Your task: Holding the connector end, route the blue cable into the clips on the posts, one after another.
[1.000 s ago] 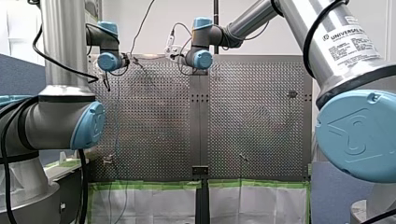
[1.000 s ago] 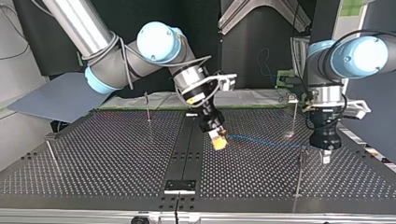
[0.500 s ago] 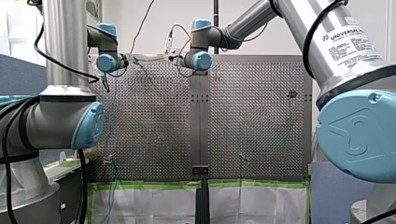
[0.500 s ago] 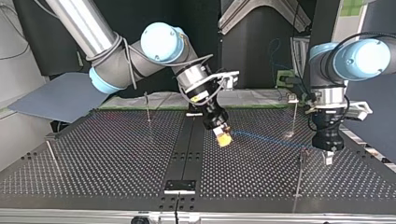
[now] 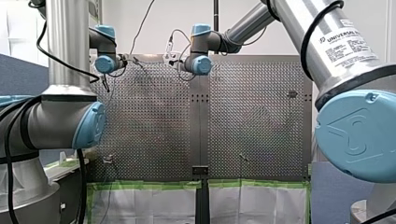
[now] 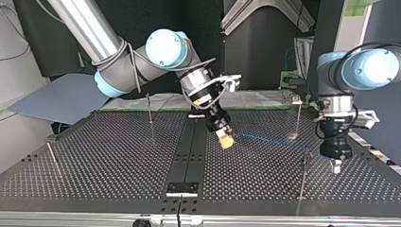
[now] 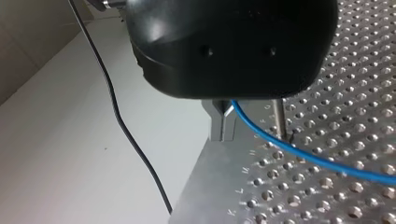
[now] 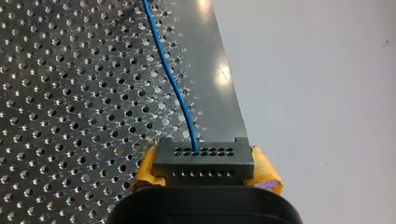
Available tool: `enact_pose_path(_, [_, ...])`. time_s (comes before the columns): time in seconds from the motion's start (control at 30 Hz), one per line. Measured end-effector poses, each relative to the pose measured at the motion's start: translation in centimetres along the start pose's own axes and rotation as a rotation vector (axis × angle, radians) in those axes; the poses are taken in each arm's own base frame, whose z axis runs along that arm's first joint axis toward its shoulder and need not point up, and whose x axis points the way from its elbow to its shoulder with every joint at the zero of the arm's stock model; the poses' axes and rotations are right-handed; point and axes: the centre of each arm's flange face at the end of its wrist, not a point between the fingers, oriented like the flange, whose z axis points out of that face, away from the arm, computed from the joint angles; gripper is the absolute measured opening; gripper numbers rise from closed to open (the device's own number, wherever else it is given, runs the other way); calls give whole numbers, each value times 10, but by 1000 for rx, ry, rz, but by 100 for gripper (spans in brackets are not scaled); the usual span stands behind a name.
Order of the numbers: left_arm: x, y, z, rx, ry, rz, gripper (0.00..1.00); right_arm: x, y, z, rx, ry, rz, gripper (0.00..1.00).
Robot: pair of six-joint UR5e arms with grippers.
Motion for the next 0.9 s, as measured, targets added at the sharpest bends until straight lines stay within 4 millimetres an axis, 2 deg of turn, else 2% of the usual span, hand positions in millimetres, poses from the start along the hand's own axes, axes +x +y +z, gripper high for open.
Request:
enact_pose_path(0.4, [11,8,7,18,9,-22,0,8,2,6,5,16,-1,0])
enact_pose_path(0.63, [8,7,13,48,-21,-52,0,4,3,8,13,12,-4,0])
enact_pose_path(0.9, [4,5,19,67,-35,-82,0,10,1,14,28,23,-5,0])
